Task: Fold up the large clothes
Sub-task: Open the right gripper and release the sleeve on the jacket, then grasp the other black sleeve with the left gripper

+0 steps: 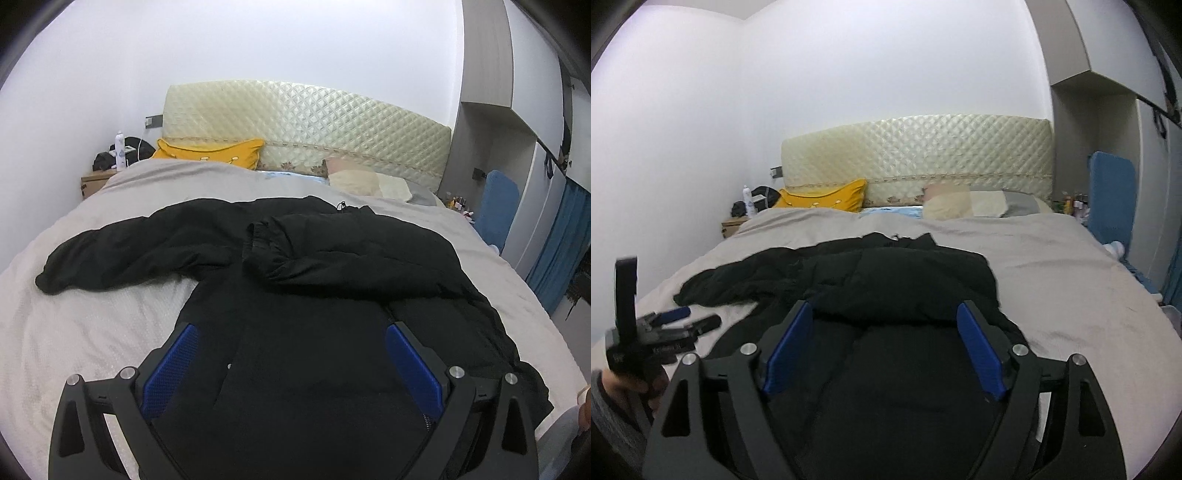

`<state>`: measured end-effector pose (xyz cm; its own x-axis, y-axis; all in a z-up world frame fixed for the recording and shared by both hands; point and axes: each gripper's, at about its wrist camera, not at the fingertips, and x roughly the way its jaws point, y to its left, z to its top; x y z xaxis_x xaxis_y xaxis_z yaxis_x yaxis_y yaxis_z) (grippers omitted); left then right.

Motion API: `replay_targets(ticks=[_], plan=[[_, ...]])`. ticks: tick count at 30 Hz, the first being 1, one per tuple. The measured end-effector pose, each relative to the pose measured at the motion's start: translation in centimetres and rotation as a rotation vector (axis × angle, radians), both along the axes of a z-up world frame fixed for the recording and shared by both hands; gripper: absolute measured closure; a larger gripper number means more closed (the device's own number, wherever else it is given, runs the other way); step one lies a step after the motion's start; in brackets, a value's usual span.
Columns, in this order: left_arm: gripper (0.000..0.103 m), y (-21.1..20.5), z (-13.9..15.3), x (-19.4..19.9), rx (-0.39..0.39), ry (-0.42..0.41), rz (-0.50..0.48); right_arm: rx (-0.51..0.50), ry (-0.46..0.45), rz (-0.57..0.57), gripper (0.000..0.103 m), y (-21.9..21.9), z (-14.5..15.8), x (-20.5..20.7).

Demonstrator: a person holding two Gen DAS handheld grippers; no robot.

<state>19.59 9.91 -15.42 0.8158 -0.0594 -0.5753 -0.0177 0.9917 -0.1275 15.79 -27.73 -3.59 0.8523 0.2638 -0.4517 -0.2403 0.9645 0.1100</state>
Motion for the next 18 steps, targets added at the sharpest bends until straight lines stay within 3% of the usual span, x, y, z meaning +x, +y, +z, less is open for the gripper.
replay_targets(ticks=[13,18], plan=[[0.0,0.2,1.0,0.3,-0.03,-0.024,-0.017,0.016,-0.012,-0.088,0.014,-2.0,-1.2,-1.3],[0.0,2.9,2.4,2.4,-0.089,0.007,-0.005,0.028,-0.028,-0.088,0.0,-2.3,-1.2,-1.6]])
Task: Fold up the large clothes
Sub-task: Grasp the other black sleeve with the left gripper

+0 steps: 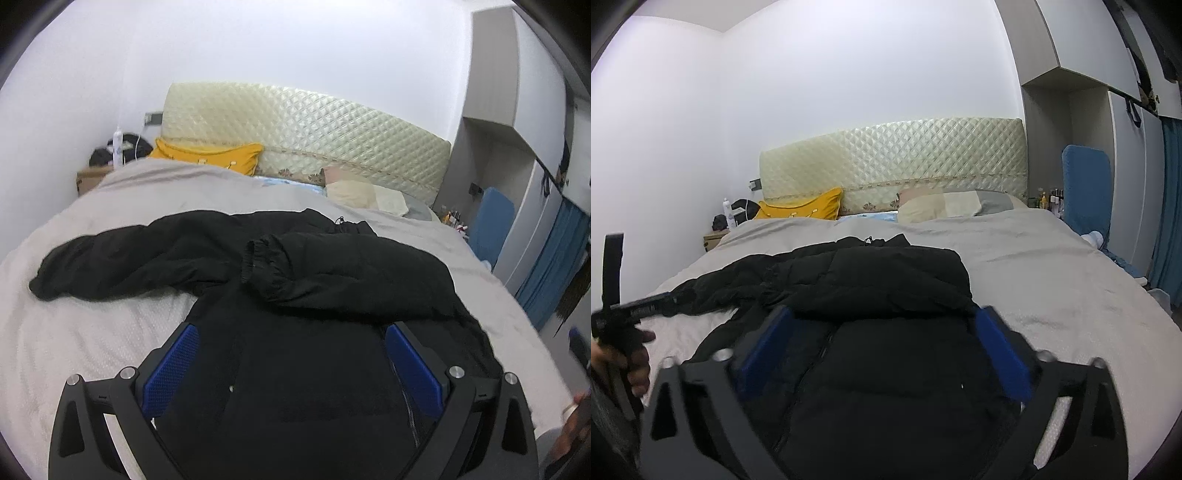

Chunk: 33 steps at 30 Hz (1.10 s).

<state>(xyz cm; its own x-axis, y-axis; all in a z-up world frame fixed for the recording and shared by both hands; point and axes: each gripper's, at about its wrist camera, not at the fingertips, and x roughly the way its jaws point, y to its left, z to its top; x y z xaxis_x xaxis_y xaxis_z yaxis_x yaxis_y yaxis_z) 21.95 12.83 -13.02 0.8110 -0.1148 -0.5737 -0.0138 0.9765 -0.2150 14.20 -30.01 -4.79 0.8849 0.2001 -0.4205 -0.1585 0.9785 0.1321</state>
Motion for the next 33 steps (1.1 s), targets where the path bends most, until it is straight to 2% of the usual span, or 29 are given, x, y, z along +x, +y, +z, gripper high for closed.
replay_targets(ticks=[5,9,12,17,21,25,28,33], plan=[[0.0,4.7,2.0,2.8,-0.018,0.023,0.04,0.011,0.008,0.007,0.0,-0.2,-0.2,0.1],[0.0,10.0,3.5,4.8,-0.095,0.041,0.073,0.01,0.023,0.011,0.0,-0.2,-0.4,0.4],[0.0,14.4,4.4,5.9,-0.119,0.043,0.126,0.003,0.031,0.018,0.0,0.2,-0.5,0.5],[0.0,21.7,3.9,7.4,-0.149,0.064,0.209,0.015,0.02,0.004,0.0,0.4,-0.6,0.9],[0.0,27.4,1.0,8.6,-0.213,0.114,0.283,0.019,0.055,0.001,0.0,0.8,-1.0,2.0],[0.0,32.8,-3.7,9.6,-0.327,0.164,0.371,0.01,0.08,0.003,0.0,1.3,-1.3,2.5],[0.002,35.1,-7.1,10.4,-0.425,0.199,0.405,-0.001,0.09,-0.003,0.0,1.8,-1.2,2.9],[0.002,37.8,-12.2,11.4,-0.516,0.233,0.45,-0.039,0.13,0.003,0.0,3.4,-1.7,4.3]])
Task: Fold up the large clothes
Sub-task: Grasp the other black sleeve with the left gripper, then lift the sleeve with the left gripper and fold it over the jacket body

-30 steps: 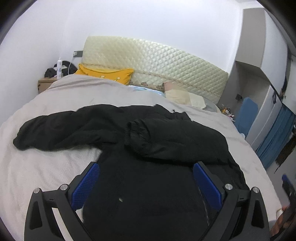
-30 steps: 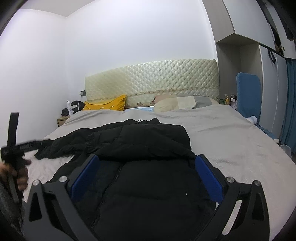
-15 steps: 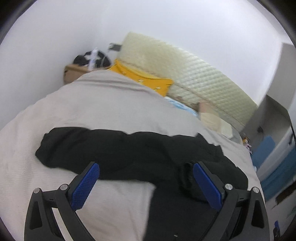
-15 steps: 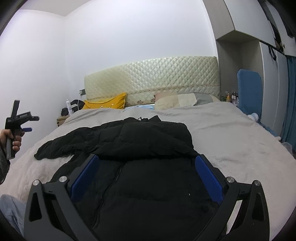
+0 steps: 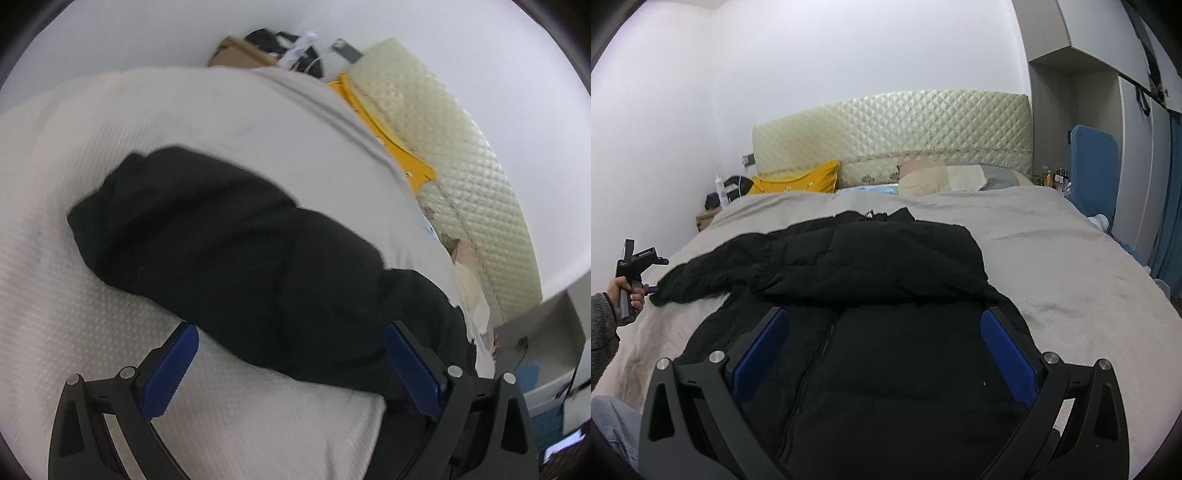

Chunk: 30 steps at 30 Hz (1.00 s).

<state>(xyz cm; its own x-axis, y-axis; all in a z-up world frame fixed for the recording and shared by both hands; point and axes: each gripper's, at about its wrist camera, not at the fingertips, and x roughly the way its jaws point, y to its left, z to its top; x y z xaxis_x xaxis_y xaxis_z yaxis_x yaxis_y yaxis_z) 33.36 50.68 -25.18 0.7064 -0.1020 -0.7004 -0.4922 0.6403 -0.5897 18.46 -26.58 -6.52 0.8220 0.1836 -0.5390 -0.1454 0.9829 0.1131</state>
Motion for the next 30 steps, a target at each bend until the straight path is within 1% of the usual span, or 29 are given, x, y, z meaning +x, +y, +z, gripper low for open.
replay_targets(ticks=[2,4,6,7,9,11,14,15,16,17,18,20,22,23,24,25,26,27,28,29,30], plan=[[0.002,1.2,-1.6,-0.1,-0.027,0.002,0.042,-0.008,0.008,0.004,0.0,0.4,-0.3,0.3],[0.002,2.3,-3.2,-0.2,-0.069,-0.019,0.083,-0.012,0.024,0.006,0.0,0.7,-0.6,0.7],[0.002,3.0,-4.7,0.0,-0.083,0.003,0.114,-0.009,0.047,0.008,0.0,0.8,-1.1,1.4],[0.002,3.5,-5.6,-0.3,-0.11,0.011,0.144,-0.01,0.056,0.007,0.0,0.9,-1.3,1.7],[0.002,4.0,-6.6,-0.7,-0.137,-0.005,0.171,-0.012,0.077,0.008,0.0,1.1,-1.7,2.3],[0.002,4.4,-7.3,-1.1,-0.129,-0.021,0.205,-0.016,0.093,0.01,0.0,1.3,-2.2,2.7],[0.002,4.8,-7.8,-0.6,-0.141,-0.042,0.239,-0.017,0.108,0.006,0.0,1.5,-2.7,3.4],[0.002,4.9,-7.9,-0.1,-0.137,-0.061,0.24,-0.015,0.111,0.003,0.0,1.4,-2.8,3.6],[0.002,5.1,-7.9,0.4,-0.128,-0.065,0.238,-0.013,0.115,-0.001,0.0,1.3,-3.0,3.9],[0.004,5.3,-7.9,0.9,-0.11,-0.063,0.237,-0.012,0.119,-0.006,0.0,1.3,-3.1,4.1],[0.015,5.3,-7.9,1.1,-0.095,-0.066,0.234,-0.013,0.122,-0.011,0.0,1.2,-3.2,4.3],[0.031,5.7,-8.1,1.6,-0.082,-0.067,0.239,-0.011,0.128,-0.016,0.0,1.2,-3.4,4.6],[0.043,6.0,-8.1,1.4,-0.094,-0.083,0.262,-0.009,0.132,-0.02,0.0,1.2,-3.4,4.7],[0.053,6.0,-7.8,1.2,-0.092,-0.085,0.268,-0.009,0.132,-0.022,0.0,1.2,-3.4,4.8],[0.067,5.8,-7.4,1.2,-0.07,-0.079,0.268,-0.01,0.132,-0.022,0.0,1.2,-3.4,4.8],[0.073,5.7,-6.8,1.2,-0.042,-0.071,0.259,-0.012,0.13,-0.022,0.0,1.2,-3.4,4.8],[0.082,5.6,-6.0,1.3,-0.001,-0.061,0.241,-0.012,0.128,-0.021,0.0,1.2,-3.3,4.8],[0.087,5.4,-4.9,1.4,0.048,-0.056,0.224,-0.01,0.124,-0.02,0.0,1.1,-3.3,4.8],[0.088,5.0,-3.6,1.4,0.097,-0.053,0.212,-0.007,0.121,-0.019,0.0,1.1,-3.2,4.7],[0.091,4.6,-2.3,1.3,0.134,-0.048,0.206,-0.003,0.12,-0.016,0.0,1.0,-3.1,4.7],[0.092,4.3,-1.5,1.1,0.15,-0.049,0.203,0.002,0.117,-0.012,0.0,0.9,-3.0,4.5]])
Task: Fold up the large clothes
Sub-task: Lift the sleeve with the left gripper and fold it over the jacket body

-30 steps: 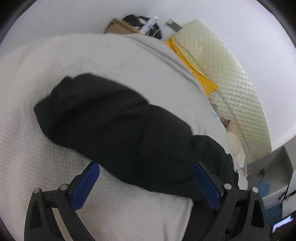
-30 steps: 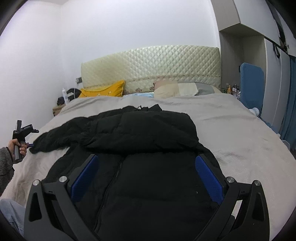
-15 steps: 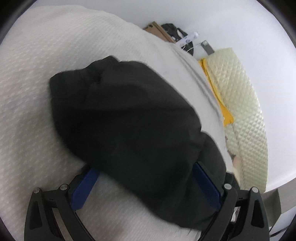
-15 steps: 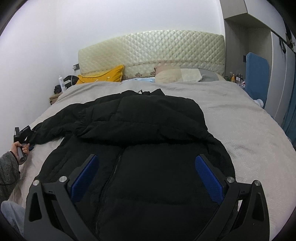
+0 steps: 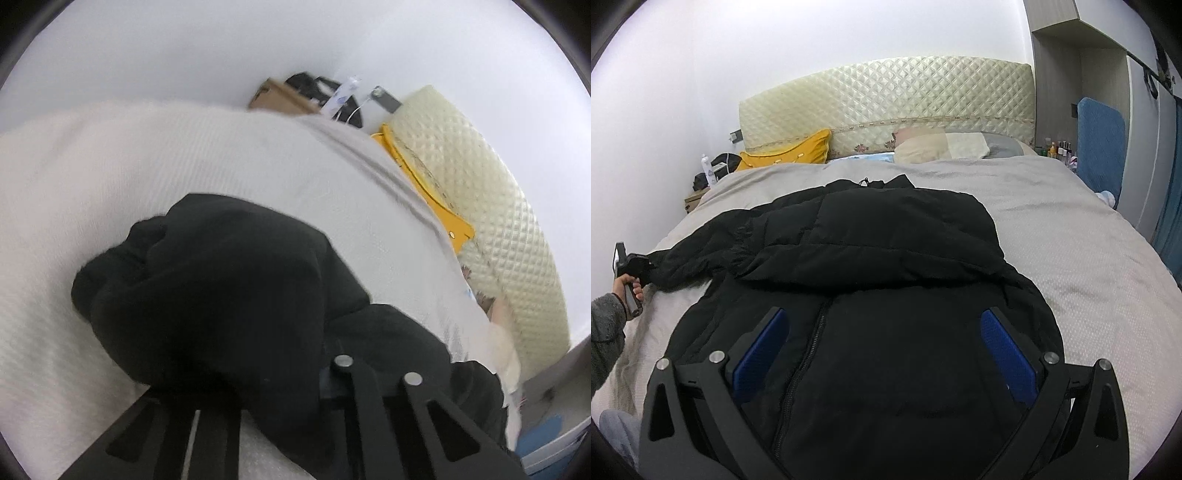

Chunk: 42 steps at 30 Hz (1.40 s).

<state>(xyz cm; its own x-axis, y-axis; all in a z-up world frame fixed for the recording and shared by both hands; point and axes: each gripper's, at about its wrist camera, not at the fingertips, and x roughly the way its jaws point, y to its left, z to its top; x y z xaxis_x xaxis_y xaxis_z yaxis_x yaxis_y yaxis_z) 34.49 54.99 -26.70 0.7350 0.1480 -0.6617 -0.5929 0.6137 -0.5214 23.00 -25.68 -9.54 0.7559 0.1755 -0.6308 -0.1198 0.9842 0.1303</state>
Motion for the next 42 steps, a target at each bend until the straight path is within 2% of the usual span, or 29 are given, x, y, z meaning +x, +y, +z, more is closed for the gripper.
replay_targets(ticks=[7,12,16,18,21,23,28,32,35,39,42], plan=[[0.093,-4.4,8.9,-2.0,0.143,-0.027,-0.022,0.002,-0.047,0.009,0.0,-0.8,1.0,-1.3],[0.093,-7.8,14.8,-1.5,0.184,-0.003,-0.089,-0.016,-0.083,0.03,0.0,-1.0,1.8,-2.4],[0.093,-11.7,20.5,-1.1,0.227,-0.052,-0.131,-0.017,-0.105,0.023,0.0,-1.9,2.7,-3.1],[0.093,-13.6,22.3,-0.8,0.236,-0.084,-0.153,-0.008,-0.118,0.012,0.0,-2.4,3.2,-3.4],[0.093,-16.7,24.7,0.5,0.245,-0.081,-0.169,0.006,-0.147,-0.004,0.0,-3.1,3.9,-4.4],[0.093,-19.7,26.4,1.0,0.278,-0.085,-0.2,-0.005,-0.154,-0.005,0.0,-3.3,3.9,-5.1],[0.093,-27.2,29.9,1.8,0.39,-0.111,-0.297,-0.007,-0.178,-0.018,0.0,-3.9,4.4,-6.0],[0.093,-33.3,32.0,2.2,0.435,-0.142,-0.385,0.002,-0.174,-0.023,0.0,-4.4,4.8,-5.6],[0.093,-38.4,32.9,3.4,0.532,-0.118,-0.46,0.015,-0.17,-0.025,0.0,-5.1,5.3,-5.2],[0.093,-45.6,33.1,4.5,0.532,-0.133,-0.568,0.033,-0.153,-0.054,0.0,-6.5,5.9,-4.1],[0.093,-50.4,32.3,5.6,0.511,-0.146,-0.648,0.035,-0.18,-0.103,0.0,-8.1,5.8,-3.5]])
